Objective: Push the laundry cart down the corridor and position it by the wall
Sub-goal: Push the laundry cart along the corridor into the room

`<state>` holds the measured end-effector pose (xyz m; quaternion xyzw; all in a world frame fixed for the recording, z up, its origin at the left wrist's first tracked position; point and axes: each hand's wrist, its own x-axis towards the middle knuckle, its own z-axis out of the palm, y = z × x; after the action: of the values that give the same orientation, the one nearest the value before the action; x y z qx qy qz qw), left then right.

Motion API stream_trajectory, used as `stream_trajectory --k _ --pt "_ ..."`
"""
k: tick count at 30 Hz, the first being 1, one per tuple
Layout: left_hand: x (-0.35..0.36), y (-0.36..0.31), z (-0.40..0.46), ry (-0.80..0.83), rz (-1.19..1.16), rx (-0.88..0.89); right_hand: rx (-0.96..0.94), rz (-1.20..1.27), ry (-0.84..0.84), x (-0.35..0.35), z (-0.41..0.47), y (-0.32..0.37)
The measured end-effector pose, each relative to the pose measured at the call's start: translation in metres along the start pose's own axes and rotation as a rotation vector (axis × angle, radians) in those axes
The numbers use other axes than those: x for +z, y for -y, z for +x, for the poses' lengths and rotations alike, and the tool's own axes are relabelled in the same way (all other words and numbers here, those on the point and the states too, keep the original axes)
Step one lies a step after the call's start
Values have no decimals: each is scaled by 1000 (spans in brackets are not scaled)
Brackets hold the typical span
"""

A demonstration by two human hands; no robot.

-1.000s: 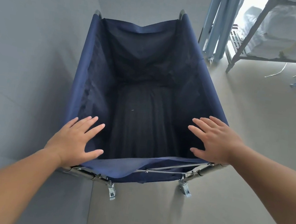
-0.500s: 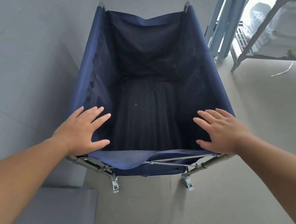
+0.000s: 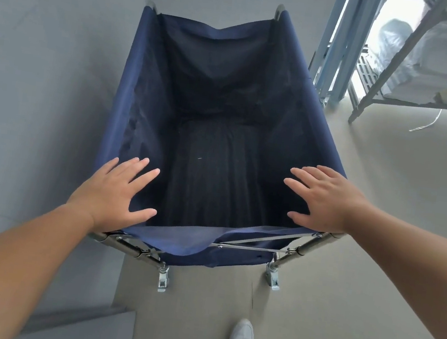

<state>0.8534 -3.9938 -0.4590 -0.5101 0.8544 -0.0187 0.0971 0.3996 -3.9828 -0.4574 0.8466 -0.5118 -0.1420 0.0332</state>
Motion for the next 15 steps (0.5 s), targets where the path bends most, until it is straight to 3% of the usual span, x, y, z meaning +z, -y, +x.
stream_trajectory --k 15 --pt "-8 56 99 25 -6 -22 -12 9 -1 -10 104 -54"
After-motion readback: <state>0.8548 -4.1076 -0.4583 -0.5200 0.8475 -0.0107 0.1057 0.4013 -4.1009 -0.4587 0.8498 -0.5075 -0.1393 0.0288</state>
